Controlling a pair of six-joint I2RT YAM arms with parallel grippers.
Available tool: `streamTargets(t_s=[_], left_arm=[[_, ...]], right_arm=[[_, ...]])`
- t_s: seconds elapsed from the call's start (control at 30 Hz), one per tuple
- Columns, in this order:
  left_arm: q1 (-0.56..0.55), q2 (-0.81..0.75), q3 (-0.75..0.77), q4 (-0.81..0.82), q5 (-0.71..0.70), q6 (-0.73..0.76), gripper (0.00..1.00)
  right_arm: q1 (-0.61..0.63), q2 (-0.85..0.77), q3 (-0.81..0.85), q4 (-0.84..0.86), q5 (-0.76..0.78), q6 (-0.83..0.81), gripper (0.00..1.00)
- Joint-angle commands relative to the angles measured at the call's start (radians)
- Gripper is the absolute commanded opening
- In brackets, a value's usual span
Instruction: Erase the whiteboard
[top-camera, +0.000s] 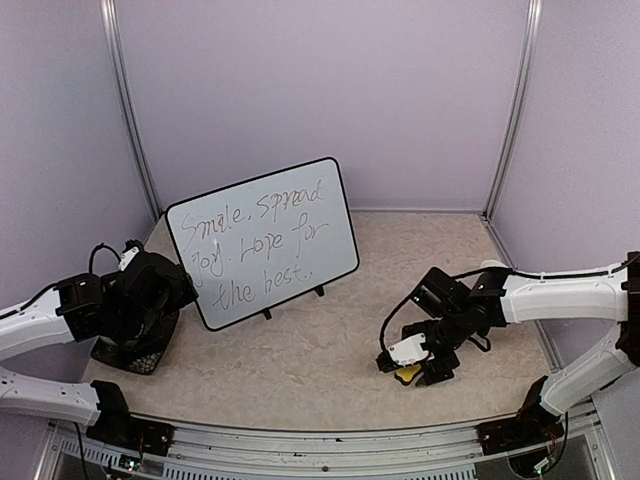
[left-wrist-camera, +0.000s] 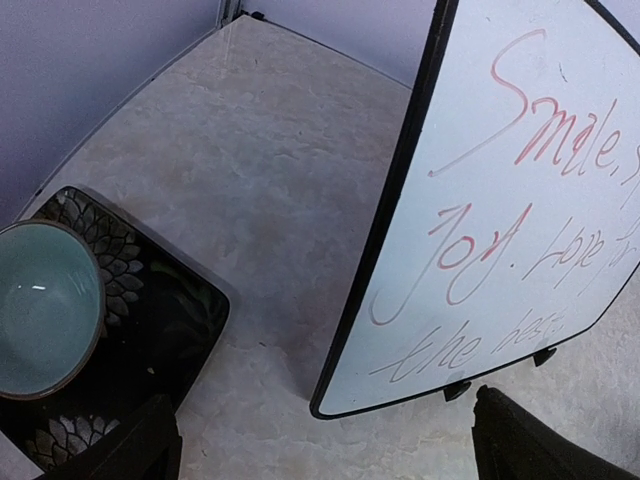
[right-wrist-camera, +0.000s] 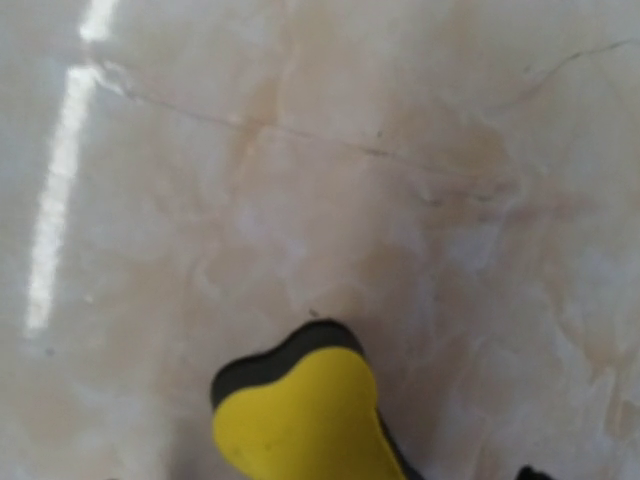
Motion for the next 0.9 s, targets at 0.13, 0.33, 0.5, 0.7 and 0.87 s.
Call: streamTargets(t_s=[0.13,0.33,0.5,0.7,0.87], left_arm=[[0.056,-0.043,-0.04,0.061,0.066,0.067,0.99],[0.075,-0.055,-0.05,0.074,0.082,0.083,0.99],[0.083,-0.061,-0.057,0.083,0.09,0.09,0.99],[0.091,-0.068,-0.066,0.085,0.097,0.09,0.99],[0.101,-0.085,-0.074,0.084,0.098,0.09,0.99]], right_arm=[[0.011,0.047,-0.012,0.057,0.055,-0.019,0.78],[0.011,0.065,-0.021,0.076,0.071,-0.018,0.69],[0.011,0.08,-0.019,0.075,0.056,-0.02,0.68],[0.012,0.09,-0.019,0.076,0.049,-0.015,0.63],[0.012,0.089,-0.029,0.076,0.04,-0.016,0.58]])
